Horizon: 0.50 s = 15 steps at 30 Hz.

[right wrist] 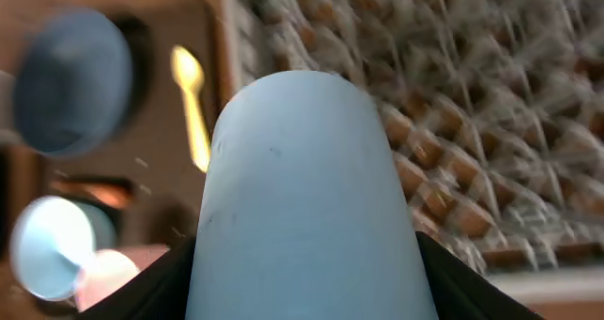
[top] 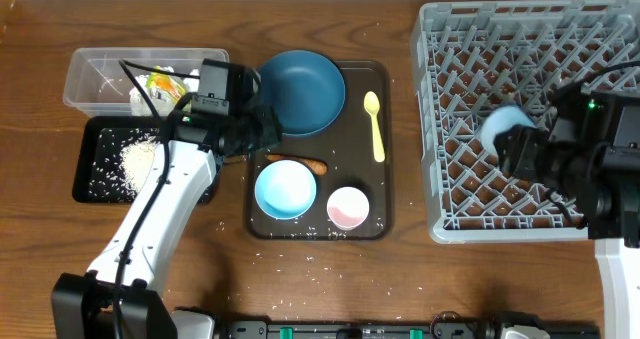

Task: Sort waste into correct bins and load items into the dishwasher rack
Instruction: 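Carry the blue cup right and place it upside down in the rack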

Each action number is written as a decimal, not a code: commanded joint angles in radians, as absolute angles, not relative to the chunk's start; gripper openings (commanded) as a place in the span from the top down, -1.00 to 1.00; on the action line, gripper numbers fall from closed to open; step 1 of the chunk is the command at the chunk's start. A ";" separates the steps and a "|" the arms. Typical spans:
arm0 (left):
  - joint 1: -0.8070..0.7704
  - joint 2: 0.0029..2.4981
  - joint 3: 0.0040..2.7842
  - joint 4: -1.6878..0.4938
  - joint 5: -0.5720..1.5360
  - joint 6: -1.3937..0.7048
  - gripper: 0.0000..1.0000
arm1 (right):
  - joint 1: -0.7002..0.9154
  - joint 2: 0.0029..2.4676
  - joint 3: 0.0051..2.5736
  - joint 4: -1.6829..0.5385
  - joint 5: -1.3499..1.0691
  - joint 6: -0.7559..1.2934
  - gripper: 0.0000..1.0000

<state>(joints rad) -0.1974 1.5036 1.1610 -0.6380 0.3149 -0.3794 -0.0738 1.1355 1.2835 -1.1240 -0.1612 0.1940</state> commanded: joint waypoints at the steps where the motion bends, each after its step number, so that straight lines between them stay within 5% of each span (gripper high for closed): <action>1: -0.195 1.504 1.173 -0.669 0.258 -0.347 0.43 | -0.071 1.205 1.296 -1.175 -0.078 0.174 -0.03; 15: -0.195 1.504 1.171 -0.725 0.167 -0.310 0.42 | -0.060 1.524 1.296 -1.188 -0.122 0.128 -0.01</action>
